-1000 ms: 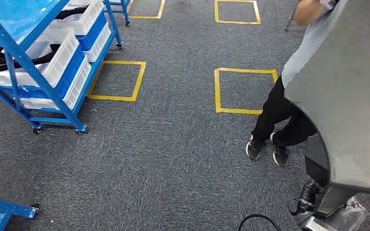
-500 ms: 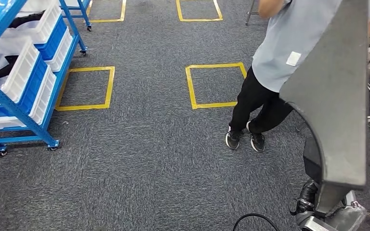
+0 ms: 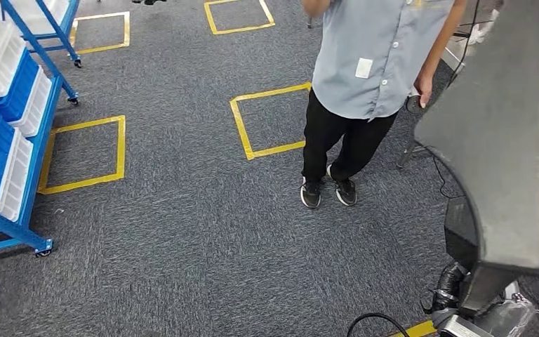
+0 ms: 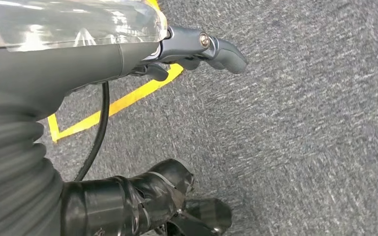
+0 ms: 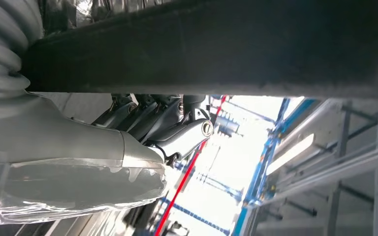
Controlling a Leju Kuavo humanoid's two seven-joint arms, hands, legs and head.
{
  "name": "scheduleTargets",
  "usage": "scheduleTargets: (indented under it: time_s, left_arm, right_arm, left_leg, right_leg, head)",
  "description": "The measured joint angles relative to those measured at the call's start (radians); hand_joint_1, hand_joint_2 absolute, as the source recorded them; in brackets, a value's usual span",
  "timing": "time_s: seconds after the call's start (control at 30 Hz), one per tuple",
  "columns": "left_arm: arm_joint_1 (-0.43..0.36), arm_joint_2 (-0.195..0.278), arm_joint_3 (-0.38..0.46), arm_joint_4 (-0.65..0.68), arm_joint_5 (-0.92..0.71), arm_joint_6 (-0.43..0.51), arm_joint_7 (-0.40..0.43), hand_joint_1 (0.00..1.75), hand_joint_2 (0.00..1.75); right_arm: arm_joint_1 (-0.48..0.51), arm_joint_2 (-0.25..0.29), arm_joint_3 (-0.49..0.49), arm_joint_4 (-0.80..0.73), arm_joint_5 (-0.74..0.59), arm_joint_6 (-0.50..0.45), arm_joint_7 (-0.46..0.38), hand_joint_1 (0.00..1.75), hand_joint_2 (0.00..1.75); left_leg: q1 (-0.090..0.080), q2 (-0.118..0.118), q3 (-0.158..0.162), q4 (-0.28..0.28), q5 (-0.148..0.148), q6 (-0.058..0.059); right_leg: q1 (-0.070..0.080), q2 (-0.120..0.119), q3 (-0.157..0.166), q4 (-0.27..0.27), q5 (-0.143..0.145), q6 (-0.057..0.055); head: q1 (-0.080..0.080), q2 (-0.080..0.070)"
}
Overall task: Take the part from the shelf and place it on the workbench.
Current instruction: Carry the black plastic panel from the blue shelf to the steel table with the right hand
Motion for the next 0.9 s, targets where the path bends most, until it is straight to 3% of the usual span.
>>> scheduleTargets:
  time_s: [0.03,0.1,0.17,0.23,0.27,0.3,0.33,0.37,0.43,0.5,0.53,0.57,0.6,0.67,0.73,0.8,0.83,0.9]
  left_arm:
    - [0.001,0.000,0.000,0.000,0.000,0.000,0.000,0.00,1.75]
    - [0.001,0.000,0.000,0.000,0.000,0.000,-0.001,0.00,1.75]
    - [0.001,0.001,0.000,0.000,0.000,0.000,-0.002,0.00,1.75]
    - [0.000,0.002,0.000,0.000,0.000,0.000,-0.003,0.00,1.75]
    - [-0.001,0.002,0.000,0.000,0.000,0.000,-0.003,0.00,1.75]
    - [-0.002,0.002,0.000,0.000,0.000,0.000,-0.004,0.00,1.75]
    - [-0.002,0.001,0.001,0.000,0.000,0.000,-0.005,0.00,1.75]
    - [-0.002,0.001,0.001,0.000,0.000,-0.001,-0.007,0.00,1.75]
    - [0.000,0.001,0.001,0.000,0.000,-0.001,-0.009,0.00,1.75]
    - [0.003,0.001,0.001,0.000,0.000,-0.003,-0.010,0.00,1.75]
    - [0.003,0.001,0.001,0.000,0.000,-0.004,-0.011,0.00,1.75]
    - [0.003,0.001,0.001,0.000,0.001,-0.005,-0.012,0.00,1.75]
    - [0.002,0.001,0.001,0.000,0.001,-0.006,-0.012,0.00,1.75]
    - [0.001,0.001,0.001,0.000,0.001,-0.007,-0.013,0.00,1.75]
    - [0.000,0.001,0.001,0.000,0.001,-0.007,-0.013,0.00,1.75]
    - [-0.003,0.001,0.002,0.000,0.000,-0.008,-0.013,0.00,1.75]
    - [-0.004,0.001,0.002,0.000,0.000,-0.008,-0.014,0.00,1.75]
    - [-0.004,0.001,0.002,0.000,0.000,-0.008,-0.014,0.00,1.75]
  right_arm:
    - [0.000,0.000,0.000,0.000,0.001,0.000,0.000,1.71,1.75]
    - [0.001,0.000,0.000,0.000,0.001,0.000,0.001,1.71,1.75]
    - [0.001,0.000,-0.001,0.000,0.001,0.000,0.002,1.71,1.75]
    - [0.002,0.000,-0.001,0.000,0.001,0.000,0.002,1.71,1.75]
    - [0.003,0.000,-0.001,0.000,0.001,0.000,0.003,1.71,1.75]
    - [0.005,0.000,-0.001,0.000,0.001,0.000,0.003,1.71,1.75]
    - [0.006,0.000,-0.001,0.000,0.001,0.000,0.004,1.71,1.75]
    - [0.006,0.000,-0.001,0.000,0.001,0.000,0.004,1.71,1.75]
    - [0.004,0.000,-0.001,0.000,0.001,0.000,0.004,1.71,1.75]
    - [0.004,0.000,-0.001,0.001,0.001,0.000,0.004,1.71,1.75]
    - [0.004,0.000,-0.002,0.002,0.001,0.000,0.004,1.71,1.75]
    - [0.004,0.000,-0.002,0.003,0.001,0.000,0.005,1.71,1.75]
    - [0.004,0.000,-0.002,0.004,0.001,0.000,0.005,1.71,1.75]
    - [0.003,0.000,-0.002,0.004,0.001,0.000,0.005,1.71,1.75]
    - [0.002,0.000,-0.002,0.005,0.001,0.000,0.005,1.71,1.75]
    - [0.004,0.000,-0.002,0.006,0.000,0.000,0.005,1.71,1.75]
    - [0.004,0.000,-0.002,0.006,-0.001,0.000,0.005,1.71,1.75]
    - [0.003,0.000,-0.001,0.006,-0.002,0.000,0.004,1.71,1.75]
  left_leg:
    - [0.000,-0.001,-0.006,0.004,0.015,0.000]
    - [0.003,-0.013,0.032,-0.093,0.088,0.003]
    - [0.007,-0.064,0.081,-0.212,0.138,0.008]
    - [0.007,-0.095,0.095,-0.252,0.142,0.014]
    - [0.007,-0.086,0.096,-0.256,0.144,0.018]
    - [0.007,-0.073,0.098,-0.260,0.148,0.024]
    - [0.008,-0.060,0.100,-0.265,0.152,0.030]
    - [0.010,-0.046,0.101,-0.271,0.156,0.037]
    - [0.008,-0.018,0.101,-0.275,0.158,0.044]
    - [0.007,0.012,0.101,-0.274,0.156,0.045]
    - [0.006,0.026,0.101,-0.274,0.154,0.045]
    - [0.006,0.040,0.103,-0.274,0.152,0.043]
    - [0.007,0.052,0.106,-0.274,0.149,0.041]
    - [0.004,0.072,0.113,-0.273,0.143,0.034]
    - [0.001,0.088,0.118,-0.272,0.138,0.024]
    - [0.000,0.102,0.122,-0.273,0.133,0.013]
    - [0.002,0.092,0.122,-0.266,0.126,0.007]
    - [0.006,0.044,0.095,-0.201,0.083,-0.002]
  right_leg:
    - [0.000,0.015,0.000,0.003,-0.001,0.000]
    - [-0.001,0.044,0.000,0.009,-0.003,0.003]
    - [-0.001,0.068,-0.005,0.017,-0.005,0.010]
    - [-0.004,0.089,-0.015,0.022,-0.002,0.023]
    - [-0.005,0.102,-0.020,0.022,0.001,0.030]
    - [-0.006,0.100,-0.022,0.023,0.001,0.036]
    - [-0.005,0.082,-0.028,0.032,-0.005,0.041]
    - [-0.003,0.054,-0.040,0.057,-0.022,0.044]
    - [-0.003,-0.003,-0.089,0.162,-0.081,0.050]
    - [-0.009,-0.018,-0.142,0.269,-0.121,0.057]
    - [-0.011,-0.021,-0.147,0.281,-0.116,0.059]
    - [-0.013,-0.026,-0.132,0.253,-0.093,0.061]
    - [-0.014,-0.036,-0.098,0.192,-0.059,0.060]
    - [-0.008,-0.074,-0.028,0.062,-0.016,0.054]
    - [0.001,-0.090,-0.006,0.015,-0.012,0.044]
    - [0.002,-0.069,-0.008,0.012,-0.009,0.033]
    - [-0.001,-0.059,-0.006,0.007,-0.007,0.027]
    - [-0.007,-0.040,-0.002,-0.002,-0.001,0.014]
  head:
    - [0.000,0.000]
    - [0.000,0.000]
    - [0.000,0.000]
    - [0.000,0.000]
    - [0.000,0.000]
    - [0.000,0.000]
    - [0.001,0.000]
    - [0.001,0.000]
    - [0.002,0.000]
    - [0.002,0.000]
    - [0.002,0.000]
    - [0.002,0.000]
    - [0.002,0.000]
    - [0.002,0.000]
    - [0.002,0.000]
    - [0.002,0.000]
    - [0.002,0.000]
    - [0.001,0.000]
